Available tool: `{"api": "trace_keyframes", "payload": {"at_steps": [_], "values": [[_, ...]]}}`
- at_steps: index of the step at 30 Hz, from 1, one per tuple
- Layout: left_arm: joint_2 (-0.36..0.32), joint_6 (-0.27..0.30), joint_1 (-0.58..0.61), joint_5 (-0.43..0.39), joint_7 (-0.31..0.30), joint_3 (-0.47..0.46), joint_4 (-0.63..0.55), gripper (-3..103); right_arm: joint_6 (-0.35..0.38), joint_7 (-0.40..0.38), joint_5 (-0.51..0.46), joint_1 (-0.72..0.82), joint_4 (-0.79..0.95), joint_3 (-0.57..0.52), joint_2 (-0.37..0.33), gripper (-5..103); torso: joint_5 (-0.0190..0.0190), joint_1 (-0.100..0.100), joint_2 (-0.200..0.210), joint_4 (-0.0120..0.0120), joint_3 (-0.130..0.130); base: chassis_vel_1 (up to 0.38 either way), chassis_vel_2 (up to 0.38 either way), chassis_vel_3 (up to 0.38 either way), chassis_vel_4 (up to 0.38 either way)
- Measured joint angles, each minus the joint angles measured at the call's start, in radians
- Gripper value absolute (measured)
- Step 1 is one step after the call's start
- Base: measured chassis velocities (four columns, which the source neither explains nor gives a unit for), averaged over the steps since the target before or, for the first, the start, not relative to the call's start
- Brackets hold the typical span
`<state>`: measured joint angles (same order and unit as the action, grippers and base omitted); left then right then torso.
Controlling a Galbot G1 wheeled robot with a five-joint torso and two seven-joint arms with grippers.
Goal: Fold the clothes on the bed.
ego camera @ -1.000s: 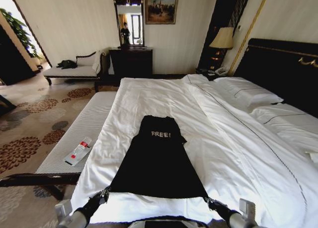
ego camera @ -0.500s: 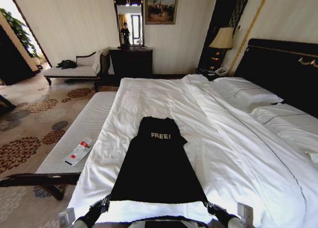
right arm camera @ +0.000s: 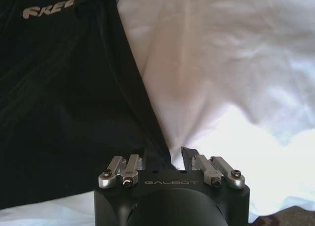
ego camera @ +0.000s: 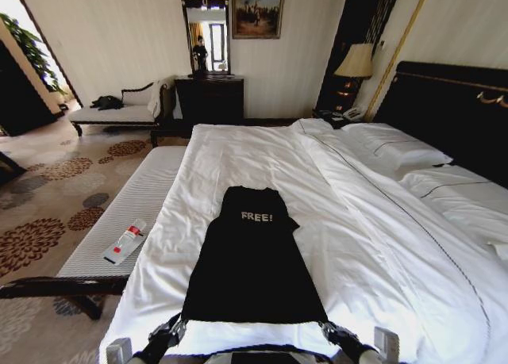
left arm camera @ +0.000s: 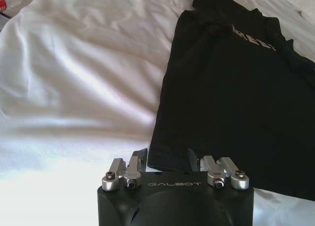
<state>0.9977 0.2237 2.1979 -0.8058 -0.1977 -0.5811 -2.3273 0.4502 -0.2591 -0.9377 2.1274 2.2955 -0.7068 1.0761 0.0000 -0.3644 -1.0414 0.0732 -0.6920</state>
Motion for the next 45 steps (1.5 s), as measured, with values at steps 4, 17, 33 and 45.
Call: {"api": "trace_keyframes", "payload": {"at_steps": [4,17,33,45], "values": [[0.021,-0.001,-0.025,-0.009,-0.028,-0.003,-0.031,64,0.004,-0.028,-0.057,-0.027,0.02,-0.065,-0.008,56,0.0001,0.0,0.0,-0.0001,0.0,0.0,0.0,0.0,0.0],[-0.09,-0.005,-0.422,-0.159,-0.064,0.106,0.015,100,0.045,-0.104,-0.243,-0.132,0.018,-0.199,-0.043,97,0.0001,0.0,0.0,-0.0002,0.0,0.0,0.0,0.0,0.0],[-0.002,0.005,-1.082,-0.407,-0.077,0.478,0.418,94,0.077,-0.177,-0.301,-0.252,-0.04,-0.161,-0.058,100,0.0001,0.0,0.0,-0.0001,0.0,0.0,0.0,0.0,0.0],[0.094,-0.002,-1.128,-0.433,-0.048,0.473,0.578,89,0.092,-0.211,-0.334,-0.286,-0.085,-0.143,-0.066,100,0.0001,0.0,0.0,-0.0001,0.0,0.0,0.0,0.0,0.0]]}}
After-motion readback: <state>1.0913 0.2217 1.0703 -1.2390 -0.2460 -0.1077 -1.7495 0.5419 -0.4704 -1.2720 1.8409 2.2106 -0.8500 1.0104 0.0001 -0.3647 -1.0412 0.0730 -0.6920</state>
